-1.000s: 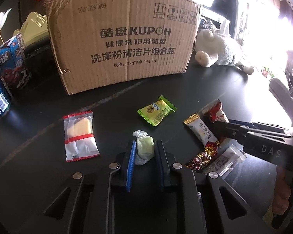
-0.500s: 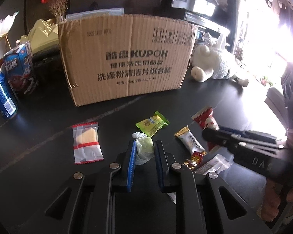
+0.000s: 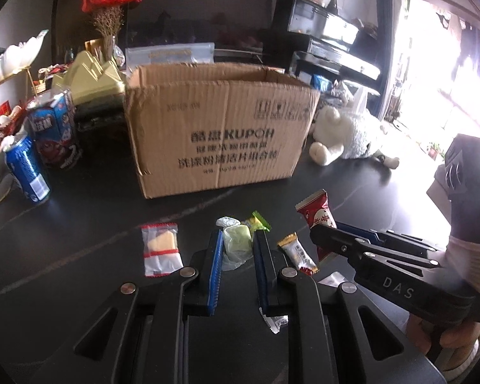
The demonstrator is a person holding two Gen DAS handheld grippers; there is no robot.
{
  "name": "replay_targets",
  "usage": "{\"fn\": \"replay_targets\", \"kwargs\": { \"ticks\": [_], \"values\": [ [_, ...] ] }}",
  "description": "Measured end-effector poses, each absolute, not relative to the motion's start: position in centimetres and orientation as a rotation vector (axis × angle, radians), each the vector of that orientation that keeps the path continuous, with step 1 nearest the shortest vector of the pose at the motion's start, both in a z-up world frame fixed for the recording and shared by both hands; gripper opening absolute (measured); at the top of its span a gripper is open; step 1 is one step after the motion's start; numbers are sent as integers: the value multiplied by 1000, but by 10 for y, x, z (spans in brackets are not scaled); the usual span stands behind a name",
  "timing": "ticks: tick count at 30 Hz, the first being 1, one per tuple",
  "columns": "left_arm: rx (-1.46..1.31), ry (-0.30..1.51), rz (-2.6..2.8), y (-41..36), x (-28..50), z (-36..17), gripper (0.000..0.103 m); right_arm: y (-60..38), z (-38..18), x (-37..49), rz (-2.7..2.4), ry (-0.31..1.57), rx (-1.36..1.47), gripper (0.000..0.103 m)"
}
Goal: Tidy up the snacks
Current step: 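Lift both held candies and carry them over the cardboard box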
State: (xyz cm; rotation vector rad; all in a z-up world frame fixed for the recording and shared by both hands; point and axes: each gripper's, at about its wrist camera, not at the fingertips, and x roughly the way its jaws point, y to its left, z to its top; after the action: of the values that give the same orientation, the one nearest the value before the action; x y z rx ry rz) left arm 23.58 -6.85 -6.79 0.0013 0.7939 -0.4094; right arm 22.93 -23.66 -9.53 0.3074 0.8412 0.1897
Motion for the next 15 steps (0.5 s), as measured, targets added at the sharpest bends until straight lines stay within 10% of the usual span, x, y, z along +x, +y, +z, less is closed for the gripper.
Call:
{"fn": "replay_targets", "kwargs": {
  "ticks": [15],
  "values": [
    [18, 721, -360, -49, 248, -4, 20, -217, -30, 250, 248, 776, 278, 20]
  ]
}}
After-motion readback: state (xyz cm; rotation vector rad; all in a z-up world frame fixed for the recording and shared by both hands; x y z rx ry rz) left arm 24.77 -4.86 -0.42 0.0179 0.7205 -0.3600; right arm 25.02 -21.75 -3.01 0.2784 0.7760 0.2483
